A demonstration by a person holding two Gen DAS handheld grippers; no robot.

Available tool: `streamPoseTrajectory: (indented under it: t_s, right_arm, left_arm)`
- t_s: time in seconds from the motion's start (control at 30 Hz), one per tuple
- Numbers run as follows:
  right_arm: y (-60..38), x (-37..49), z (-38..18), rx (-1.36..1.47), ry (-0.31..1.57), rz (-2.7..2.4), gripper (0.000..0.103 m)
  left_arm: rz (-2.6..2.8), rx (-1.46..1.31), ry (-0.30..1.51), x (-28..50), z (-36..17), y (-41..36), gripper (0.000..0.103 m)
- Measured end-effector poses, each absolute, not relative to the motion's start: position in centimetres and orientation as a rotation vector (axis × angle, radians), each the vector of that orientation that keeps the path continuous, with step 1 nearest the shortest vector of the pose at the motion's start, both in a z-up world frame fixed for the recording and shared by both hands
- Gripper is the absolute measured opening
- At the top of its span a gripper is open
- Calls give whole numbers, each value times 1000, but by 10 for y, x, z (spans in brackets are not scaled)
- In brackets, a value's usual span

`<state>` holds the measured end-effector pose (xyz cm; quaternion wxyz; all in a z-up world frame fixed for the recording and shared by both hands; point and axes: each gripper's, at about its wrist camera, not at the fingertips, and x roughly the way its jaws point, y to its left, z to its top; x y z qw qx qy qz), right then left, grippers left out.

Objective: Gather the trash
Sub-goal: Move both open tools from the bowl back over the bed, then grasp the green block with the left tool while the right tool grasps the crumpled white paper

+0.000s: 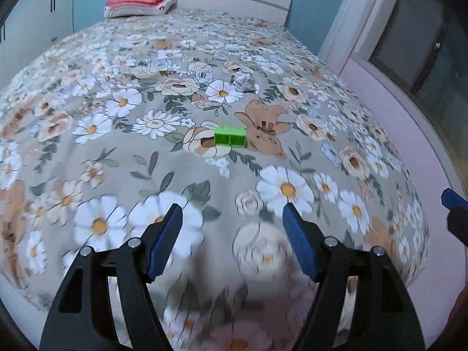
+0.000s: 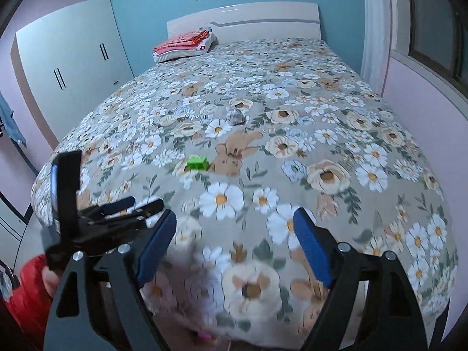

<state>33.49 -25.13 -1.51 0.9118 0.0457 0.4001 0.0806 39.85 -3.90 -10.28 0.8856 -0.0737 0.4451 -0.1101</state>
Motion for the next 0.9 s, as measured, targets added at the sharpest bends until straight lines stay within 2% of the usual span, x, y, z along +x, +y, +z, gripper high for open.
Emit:
streamPoseTrajectory:
  t_s: [0.47,0.8,0.87,0.9]
  right_arm:
    - [-231,502,-44,77,861,105,84]
    - [-198,641,-93,-55,888,57,85]
    - [-191,667,-111,-81,905,53,85]
    - [-189,675,-119,-91,913,51,84]
  left_arm:
    - [-232,-258,936,506,-153,-51,70]
    - [-258,-224,904,537,-174,-54,70]
    - [-266,-214,892,540,-175,-57,69]
    - [-269,-213,889,540,-176,-57,66]
